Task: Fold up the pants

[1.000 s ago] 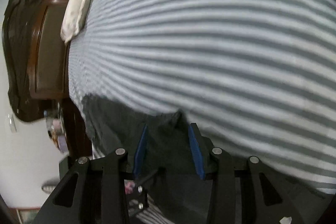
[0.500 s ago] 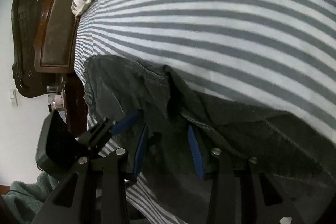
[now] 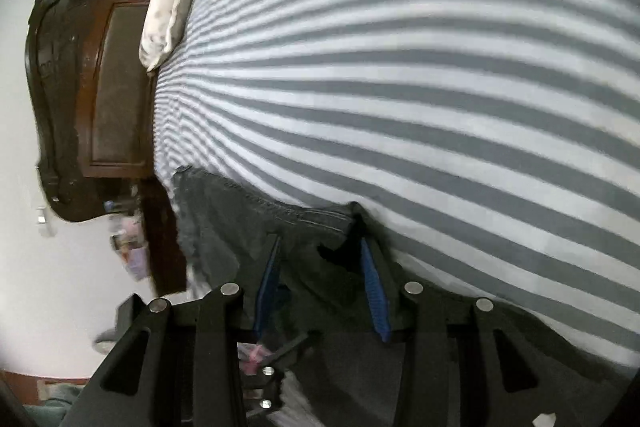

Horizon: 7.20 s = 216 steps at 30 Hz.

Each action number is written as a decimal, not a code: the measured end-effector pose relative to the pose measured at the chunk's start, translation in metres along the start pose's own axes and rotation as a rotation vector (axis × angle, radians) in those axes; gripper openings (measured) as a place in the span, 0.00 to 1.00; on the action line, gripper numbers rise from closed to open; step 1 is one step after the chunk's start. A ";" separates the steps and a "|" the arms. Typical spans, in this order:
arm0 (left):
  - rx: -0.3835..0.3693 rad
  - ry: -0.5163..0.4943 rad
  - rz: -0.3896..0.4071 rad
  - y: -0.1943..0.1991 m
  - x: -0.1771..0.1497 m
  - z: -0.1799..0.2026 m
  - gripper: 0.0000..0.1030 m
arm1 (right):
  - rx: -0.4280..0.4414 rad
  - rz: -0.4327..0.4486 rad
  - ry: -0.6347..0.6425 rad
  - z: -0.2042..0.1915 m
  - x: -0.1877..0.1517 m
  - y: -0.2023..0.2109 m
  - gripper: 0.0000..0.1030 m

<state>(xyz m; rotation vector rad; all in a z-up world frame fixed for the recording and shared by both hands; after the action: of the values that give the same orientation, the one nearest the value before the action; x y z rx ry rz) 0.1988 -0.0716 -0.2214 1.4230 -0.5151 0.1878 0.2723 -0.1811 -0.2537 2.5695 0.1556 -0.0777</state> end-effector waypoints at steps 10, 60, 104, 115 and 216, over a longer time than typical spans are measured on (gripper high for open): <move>-0.030 0.011 0.032 0.005 -0.003 -0.002 0.44 | -0.067 0.069 0.131 -0.036 0.014 0.009 0.07; -0.056 -0.223 0.020 0.012 0.039 0.016 0.37 | -0.452 0.340 0.111 0.040 -0.129 0.064 0.27; -0.002 -0.353 -0.140 0.029 -0.077 0.146 0.37 | 0.236 1.089 -0.460 0.246 -0.339 0.252 0.35; 0.013 -0.351 -0.142 0.021 -0.079 0.148 0.37 | 0.053 1.102 -0.422 0.254 -0.312 0.304 0.11; -0.387 0.162 -0.238 0.014 -0.030 0.031 0.54 | -0.045 0.626 -0.225 0.067 -0.248 0.035 0.40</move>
<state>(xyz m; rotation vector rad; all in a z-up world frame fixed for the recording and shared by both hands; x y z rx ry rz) 0.1596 -0.0940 -0.2208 1.0683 -0.2295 0.0093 0.0294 -0.2698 -0.2699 2.4250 -0.7157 -0.1219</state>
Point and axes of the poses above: each gripper's, at about its wrist camera, not at the fingertips, and y roughly against the way its jaws point, z to its right, x to its top, the point moved 6 cm from there along -y, roughly the way its jaws point, and after that the axes turned 10 degrees about x, right-handed, at the moved point
